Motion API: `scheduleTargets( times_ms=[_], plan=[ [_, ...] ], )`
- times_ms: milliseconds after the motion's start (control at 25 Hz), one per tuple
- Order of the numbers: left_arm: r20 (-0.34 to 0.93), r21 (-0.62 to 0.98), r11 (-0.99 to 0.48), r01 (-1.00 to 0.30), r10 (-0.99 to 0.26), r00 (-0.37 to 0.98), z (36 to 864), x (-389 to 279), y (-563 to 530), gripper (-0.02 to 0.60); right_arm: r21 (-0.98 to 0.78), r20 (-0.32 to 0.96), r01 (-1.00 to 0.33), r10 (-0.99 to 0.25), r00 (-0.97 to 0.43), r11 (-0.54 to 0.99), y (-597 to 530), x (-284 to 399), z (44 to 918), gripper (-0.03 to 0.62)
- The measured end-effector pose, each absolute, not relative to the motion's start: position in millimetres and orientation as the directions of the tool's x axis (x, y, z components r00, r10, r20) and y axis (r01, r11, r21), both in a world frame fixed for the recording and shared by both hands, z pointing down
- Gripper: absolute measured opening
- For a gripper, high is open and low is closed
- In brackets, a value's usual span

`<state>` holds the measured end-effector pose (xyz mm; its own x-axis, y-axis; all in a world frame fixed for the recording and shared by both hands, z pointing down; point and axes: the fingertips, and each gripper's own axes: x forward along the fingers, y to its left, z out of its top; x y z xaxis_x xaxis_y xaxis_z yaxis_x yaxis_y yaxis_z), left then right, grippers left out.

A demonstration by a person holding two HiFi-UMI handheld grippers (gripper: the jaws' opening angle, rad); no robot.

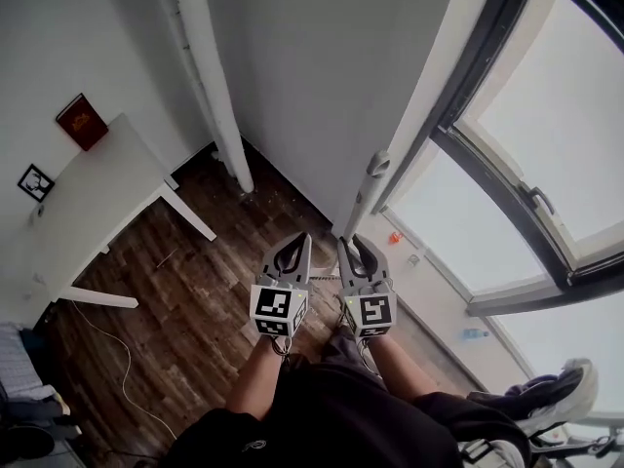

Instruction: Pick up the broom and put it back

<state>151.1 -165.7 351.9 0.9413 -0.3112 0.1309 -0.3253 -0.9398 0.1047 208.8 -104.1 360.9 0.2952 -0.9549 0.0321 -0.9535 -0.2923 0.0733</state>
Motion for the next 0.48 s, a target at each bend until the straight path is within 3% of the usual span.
scheduleTargets(
  times_ms=[480],
  plan=[
    [0.158,0.109,-0.823,-0.558,-0.539,0.827,362,55,-215,0.0,0.05,0.036,-0.997,-0.997,0.068,-0.066,-165,132,369,0.089]
  ],
)
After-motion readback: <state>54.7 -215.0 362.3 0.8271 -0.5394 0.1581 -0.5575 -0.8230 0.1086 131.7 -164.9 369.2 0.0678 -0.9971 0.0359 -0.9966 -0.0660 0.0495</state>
